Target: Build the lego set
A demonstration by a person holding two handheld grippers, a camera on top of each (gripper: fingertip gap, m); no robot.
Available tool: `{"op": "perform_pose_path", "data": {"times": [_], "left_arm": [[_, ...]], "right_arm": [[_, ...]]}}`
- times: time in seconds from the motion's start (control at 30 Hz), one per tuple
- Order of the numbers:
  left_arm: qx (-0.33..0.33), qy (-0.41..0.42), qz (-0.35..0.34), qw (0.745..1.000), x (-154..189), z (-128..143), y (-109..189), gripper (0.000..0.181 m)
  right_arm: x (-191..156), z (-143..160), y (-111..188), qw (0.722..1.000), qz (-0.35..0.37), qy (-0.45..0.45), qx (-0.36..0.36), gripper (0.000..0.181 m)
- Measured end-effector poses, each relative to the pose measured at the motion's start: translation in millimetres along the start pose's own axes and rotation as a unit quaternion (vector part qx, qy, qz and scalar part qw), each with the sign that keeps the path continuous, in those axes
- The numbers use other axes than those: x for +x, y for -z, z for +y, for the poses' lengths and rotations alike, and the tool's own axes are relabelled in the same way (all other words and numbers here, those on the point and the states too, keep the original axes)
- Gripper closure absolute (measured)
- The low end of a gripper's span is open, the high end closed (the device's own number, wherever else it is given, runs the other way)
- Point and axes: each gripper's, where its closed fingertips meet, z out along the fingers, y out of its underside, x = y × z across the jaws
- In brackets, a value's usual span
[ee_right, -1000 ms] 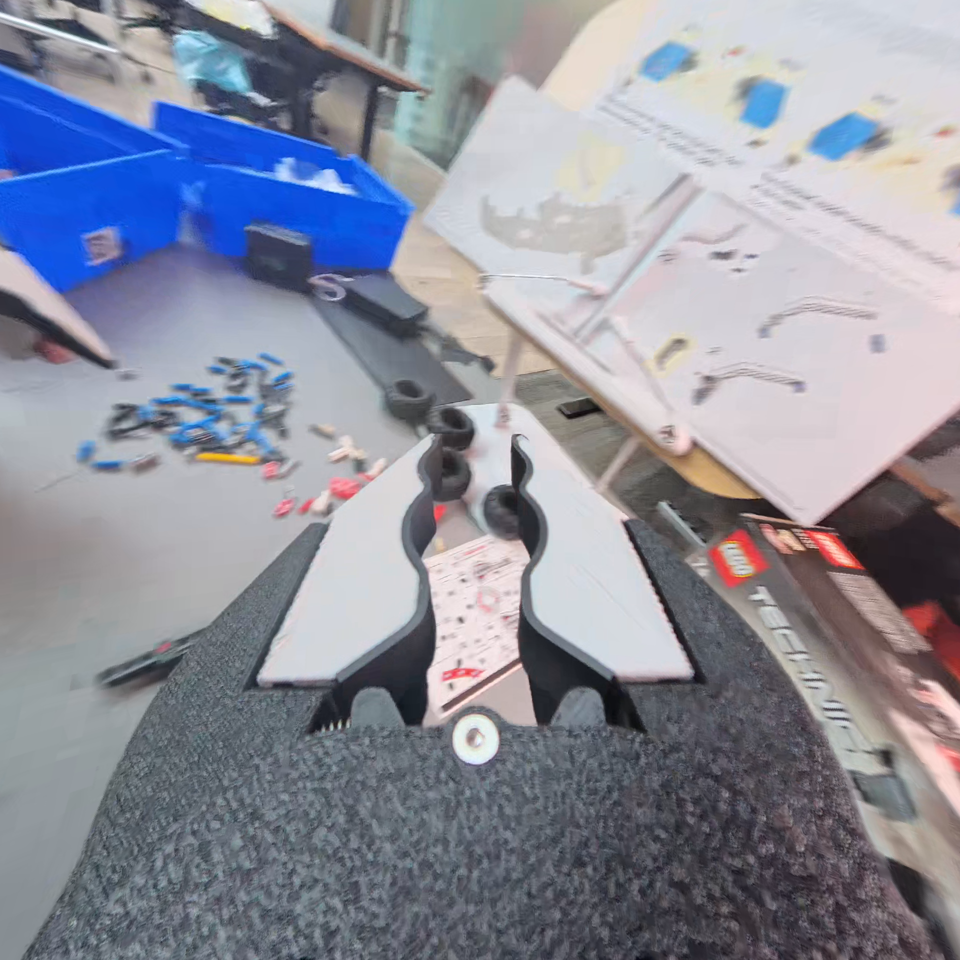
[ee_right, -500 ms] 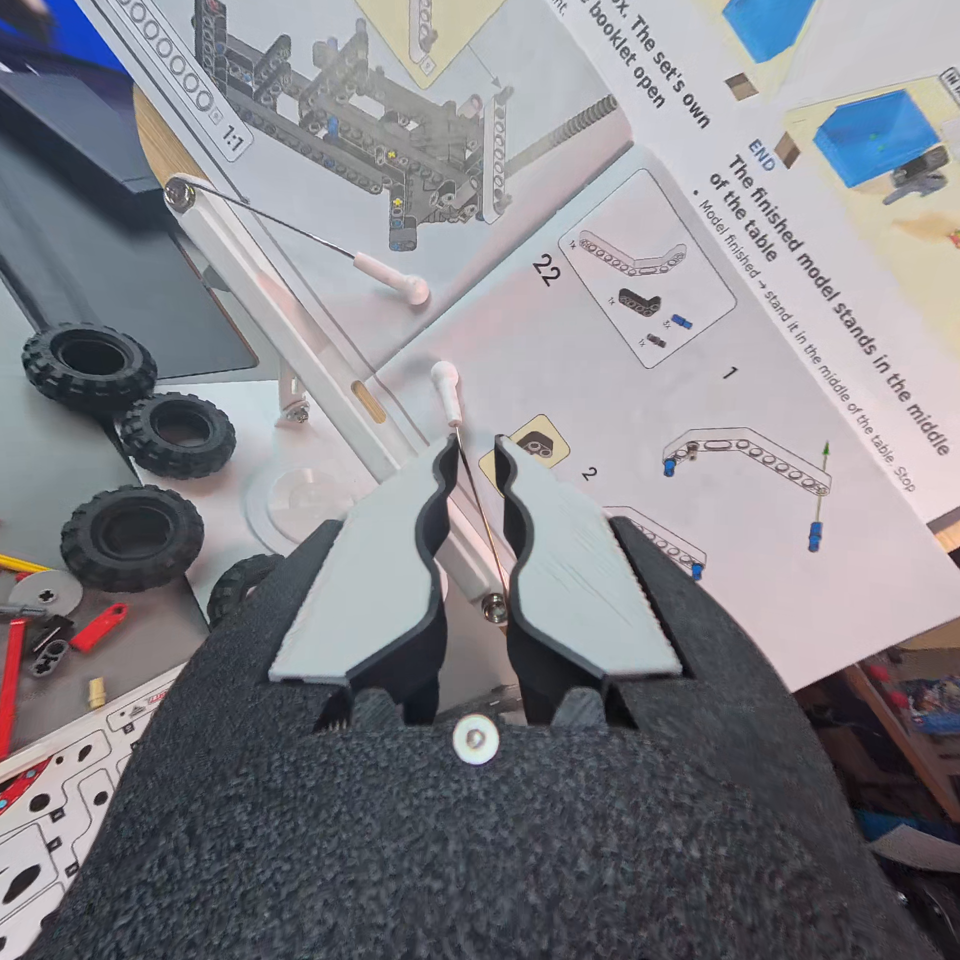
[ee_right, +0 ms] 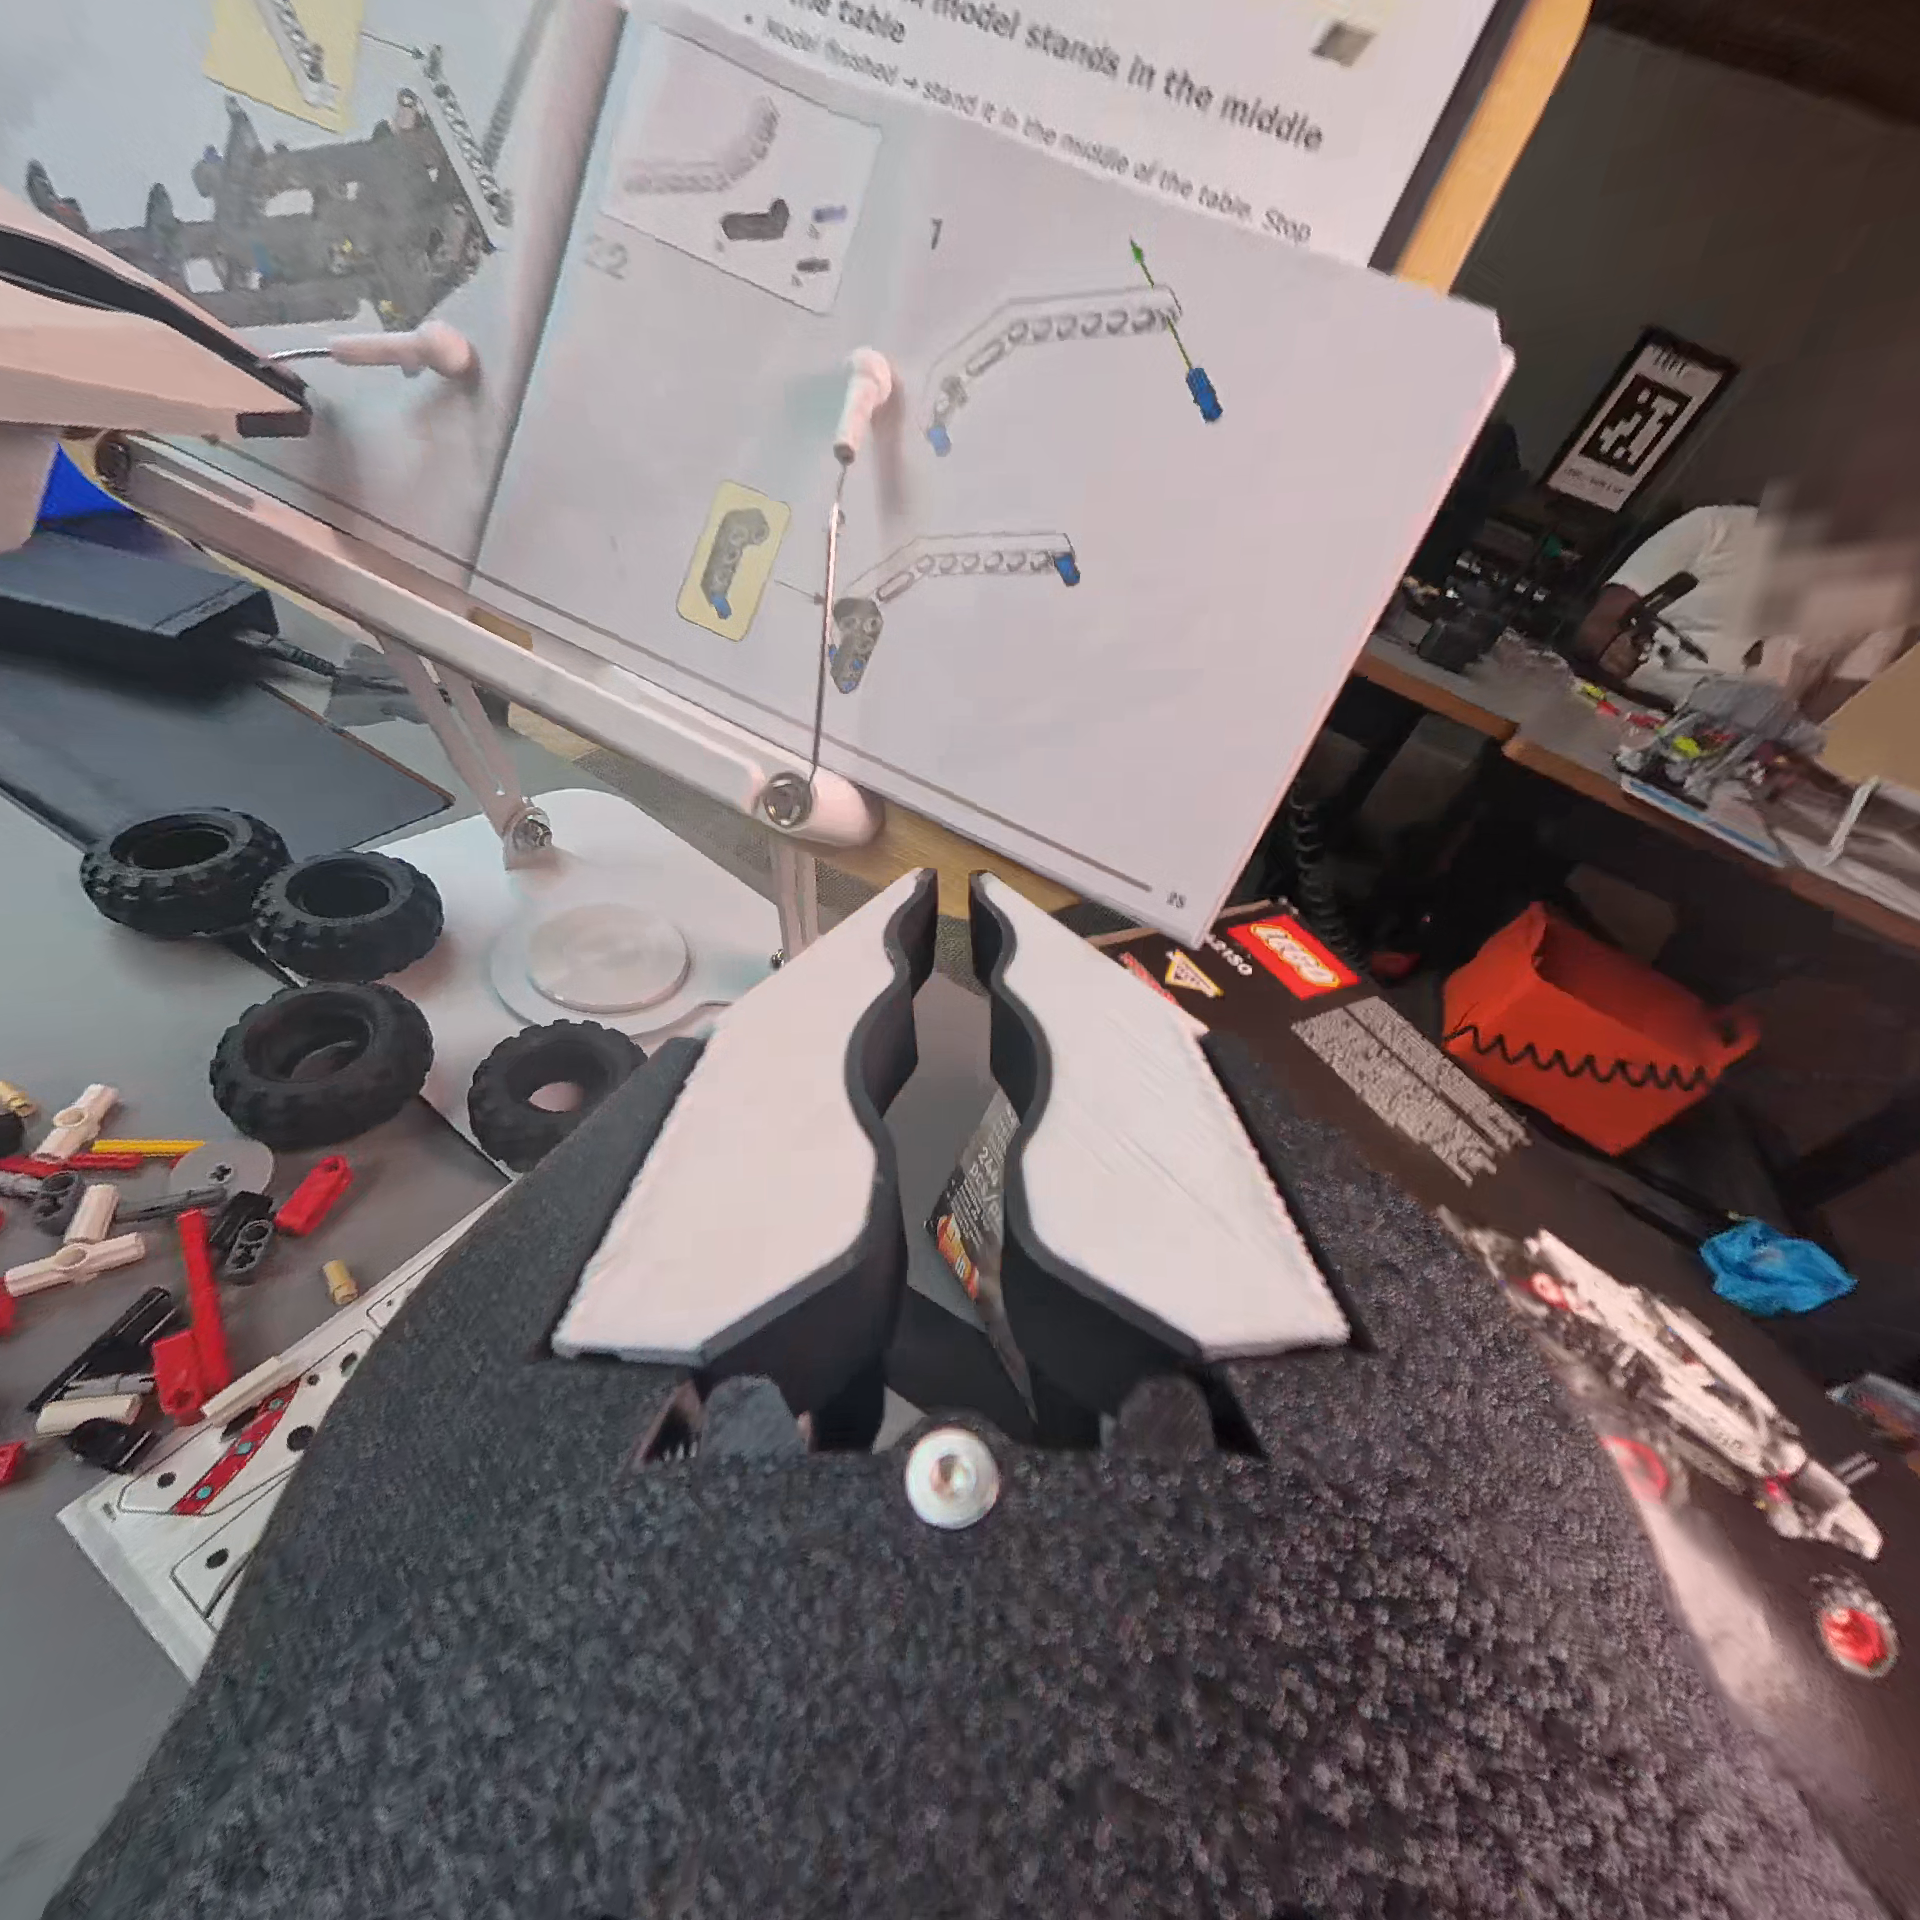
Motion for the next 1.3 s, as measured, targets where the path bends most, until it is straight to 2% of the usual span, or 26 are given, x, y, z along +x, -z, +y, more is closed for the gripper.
{"op": "perform_pose_path", "data": {"times": [0.07,0.13,0.2,0.23,0.27,0.3,0.33,0.37,0.5,0.63,0.67,0.77,0.83,0.9,1.0,1.1,1.13,1.23,1.27,1.3], "left_arm": [[0.014,0.025,-0.031,0.999,-11.8,-3.2,3.0,0.179],[0.029,0.088,-0.054,0.994,-27.3,-3.0,9.1,0.18],[0.045,0.165,-0.068,0.983,-42.9,3.5,17.8,0.179],[0.051,0.198,-0.071,0.976,-48.7,8.6,22.2,0.178],[0.053,0.225,-0.071,0.97,-52.4,13.7,26.1,0.177],[0.051,0.239,-0.068,0.967,-54.5,18.6,29.9,0.176],[0.045,0.239,-0.064,0.968,-55.3,23.3,33.3,0.174],[0.035,0.228,-0.058,0.971,-55.2,28.1,36.1,0.173],[0.011,0.201,-0.033,0.979,-54.2,38.7,41.8,0.169],[0.0,0.217,-0.039,0.975,-55.3,41.2,43.3,0.166],[0.001,0.226,-0.037,0.974,-55.4,42.0,43.1,0.166],[0.003,0.248,-0.022,0.969,-55.3,44.5,44.3,0.165],[0.002,0.243,-0.024,0.97,-58.5,47.3,46.5,0.16],[0.001,0.249,-0.023,0.968,-61.4,50.6,49.4,0.158],[-0.012,0.28,-0.008,0.96,-60.2,57.8,53.9,0.16],[-0.038,0.261,-0.019,0.964,-60.9,70.2,61.5,0.162],[-0.038,0.256,-0.019,0.966,-61.1,71.2,65.6,0.162],[-0.024,0.239,-0.025,0.97,-66.7,65.7,80.7,0.161],[-0.021,0.229,-0.029,0.973,-69.1,63.1,84.7,0.161],[-0.018,0.22,-0.03,0.975,-70.4,60.1,87.4,0.161]], "right_arm": [[-11.3,-22.9,-4.6,0.999,-0.005,0.042,0.013,0.162],[-24.1,-42.6,-18.5,0.997,-0.012,0.07,0.01,0.146],[-26.9,-52.2,-38.0,0.995,0.001,0.104,-0.003,0.138],[-25.3,-53.4,-47.0,0.993,0.009,0.116,-0.007,0.139],[-21.0,-50.8,-54.2,0.992,0.018,0.124,-0.015,0.147],[-14.6,-46.2,-57.7,0.991,0.028,0.133,-0.022,0.164],[-13.7,-45.7,-56.8,0.992,0.023,0.124,-0.008,0.168],[-7.8,-40.9,-53.0,0.994,0.033,0.1,-0.009,0.175],[11.3,-7.5,-31.5,0.997,0.06,-0.051,-0.021,0.168],[10.1,11.2,-14.3,0.971,0.015,-0.238,-0.033,0.148],[10.0,13.7,-11.0,0.963,0.005,-0.267,-0.03,0.14],[12.0,24.9,1.3,0.949,0.0,-0.314,-0.036,0.134],[21.0,19.7,10.5,0.966,0.041,-0.254,-0.025,0.131],[20.1,-0.6,12.2,0.984,0.062,-0.164,-0.005,0.131],[11.9,-30.6,-7.3,0.996,0.066,-0.067,0.001,0.119],[15.6,-39.2,-41.2,0.993,0.071,-0.086,-0.026,0.091],[15.9,-36.3,-51.5,0.992,0.074,-0.088,-0.042,0.088],[14.1,-37.3,-59.1,0.991,0.109,-0.067,-0.048,0.095],[10.4,-38.6,-57.0,0.991,0.112,-0.065,-0.044,0.108],[7.4,-39.5,-54.3,0.991,0.118,-0.059,-0.037,0.132]]}}
